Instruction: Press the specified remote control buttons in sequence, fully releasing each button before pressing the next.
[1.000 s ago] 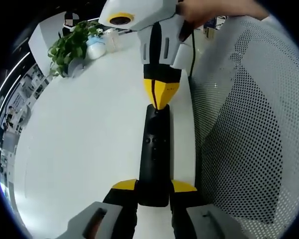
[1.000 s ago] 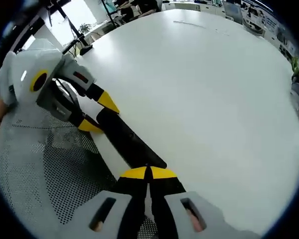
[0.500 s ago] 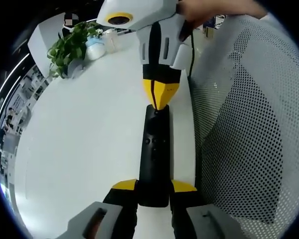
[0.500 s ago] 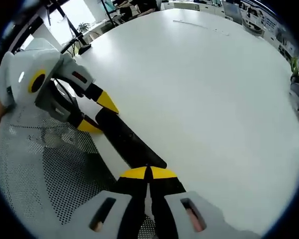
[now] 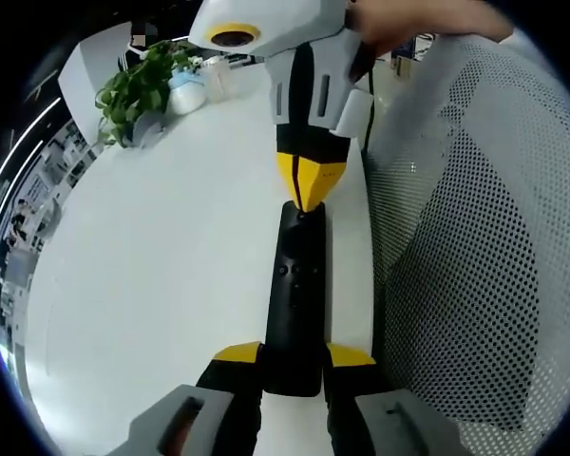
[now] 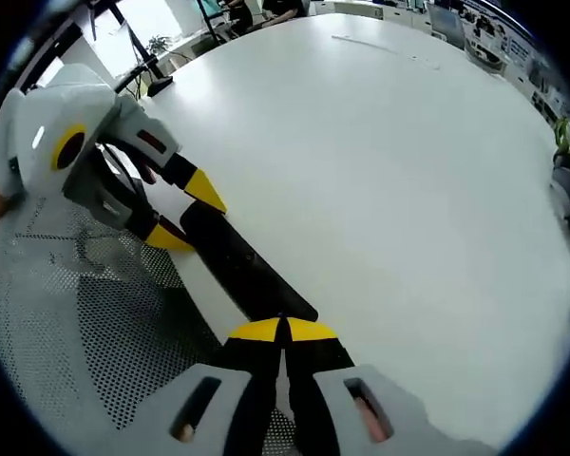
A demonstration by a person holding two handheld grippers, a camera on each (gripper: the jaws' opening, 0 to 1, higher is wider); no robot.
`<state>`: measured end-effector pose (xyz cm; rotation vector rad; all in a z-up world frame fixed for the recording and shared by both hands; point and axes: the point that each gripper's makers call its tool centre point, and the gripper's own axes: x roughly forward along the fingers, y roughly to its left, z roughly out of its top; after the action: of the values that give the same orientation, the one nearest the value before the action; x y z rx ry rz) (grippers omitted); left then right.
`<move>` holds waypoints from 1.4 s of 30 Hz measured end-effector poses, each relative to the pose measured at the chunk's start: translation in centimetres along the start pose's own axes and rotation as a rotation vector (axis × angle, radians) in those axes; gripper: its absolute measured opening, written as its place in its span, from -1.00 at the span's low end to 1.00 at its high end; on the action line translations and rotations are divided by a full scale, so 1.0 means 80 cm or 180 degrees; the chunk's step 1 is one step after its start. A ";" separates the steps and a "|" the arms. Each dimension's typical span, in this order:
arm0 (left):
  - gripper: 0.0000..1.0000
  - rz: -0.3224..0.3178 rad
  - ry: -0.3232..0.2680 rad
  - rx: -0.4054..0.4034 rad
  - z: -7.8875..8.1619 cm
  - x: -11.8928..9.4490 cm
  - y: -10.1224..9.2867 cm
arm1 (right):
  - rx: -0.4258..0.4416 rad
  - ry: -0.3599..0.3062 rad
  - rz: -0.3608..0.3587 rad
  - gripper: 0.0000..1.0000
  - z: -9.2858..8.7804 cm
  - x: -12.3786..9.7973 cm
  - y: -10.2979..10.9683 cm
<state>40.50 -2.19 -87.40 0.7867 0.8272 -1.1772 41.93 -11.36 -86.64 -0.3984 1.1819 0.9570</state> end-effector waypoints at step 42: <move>-0.52 -0.0019 -0.0025 -0.0052 0.001 0.001 0.000 | -0.0308 -0.0083 0.0037 -1.00 0.009 0.007 0.009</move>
<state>40.51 -2.29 -87.46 0.7664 0.8322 -1.1767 41.82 -10.25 -86.74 -0.4553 1.1181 1.0294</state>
